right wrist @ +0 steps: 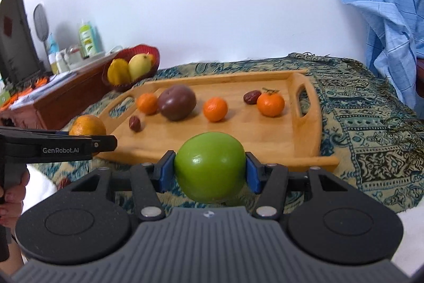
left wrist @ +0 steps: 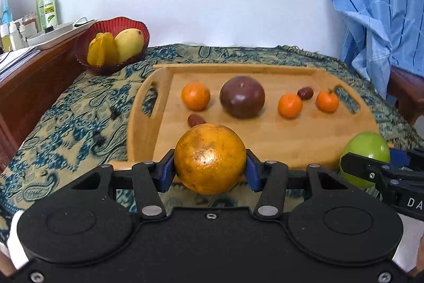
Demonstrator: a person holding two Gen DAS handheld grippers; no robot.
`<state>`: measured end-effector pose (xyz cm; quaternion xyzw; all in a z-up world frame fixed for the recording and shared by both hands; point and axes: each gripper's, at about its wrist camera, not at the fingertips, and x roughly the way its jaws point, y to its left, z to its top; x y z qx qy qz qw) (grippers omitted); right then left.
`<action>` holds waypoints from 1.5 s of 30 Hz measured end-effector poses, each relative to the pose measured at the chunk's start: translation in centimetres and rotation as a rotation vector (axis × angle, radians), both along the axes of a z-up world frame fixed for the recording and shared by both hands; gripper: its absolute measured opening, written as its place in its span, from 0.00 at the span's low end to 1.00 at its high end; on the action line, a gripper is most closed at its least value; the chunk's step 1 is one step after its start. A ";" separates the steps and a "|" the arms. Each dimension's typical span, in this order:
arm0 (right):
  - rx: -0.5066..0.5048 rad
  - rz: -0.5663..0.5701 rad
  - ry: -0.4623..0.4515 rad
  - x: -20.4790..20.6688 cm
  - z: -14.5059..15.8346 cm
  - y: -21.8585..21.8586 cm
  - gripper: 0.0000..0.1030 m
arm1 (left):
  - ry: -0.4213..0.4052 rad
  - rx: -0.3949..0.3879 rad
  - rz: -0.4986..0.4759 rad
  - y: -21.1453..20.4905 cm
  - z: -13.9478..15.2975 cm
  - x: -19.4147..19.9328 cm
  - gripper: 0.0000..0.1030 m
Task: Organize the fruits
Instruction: 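Carry the large orange with the left gripper while the right gripper carries the apple over the tray, then lower and open both grippers to release the orange and apple on the tray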
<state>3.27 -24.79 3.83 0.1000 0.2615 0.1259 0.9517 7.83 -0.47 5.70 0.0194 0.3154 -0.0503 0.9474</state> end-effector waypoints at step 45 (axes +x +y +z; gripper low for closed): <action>-0.039 -0.164 0.065 17.3 -0.5 0.6 0.56 | 0.096 -0.008 -0.005 -3.6 -3.4 16.9 0.49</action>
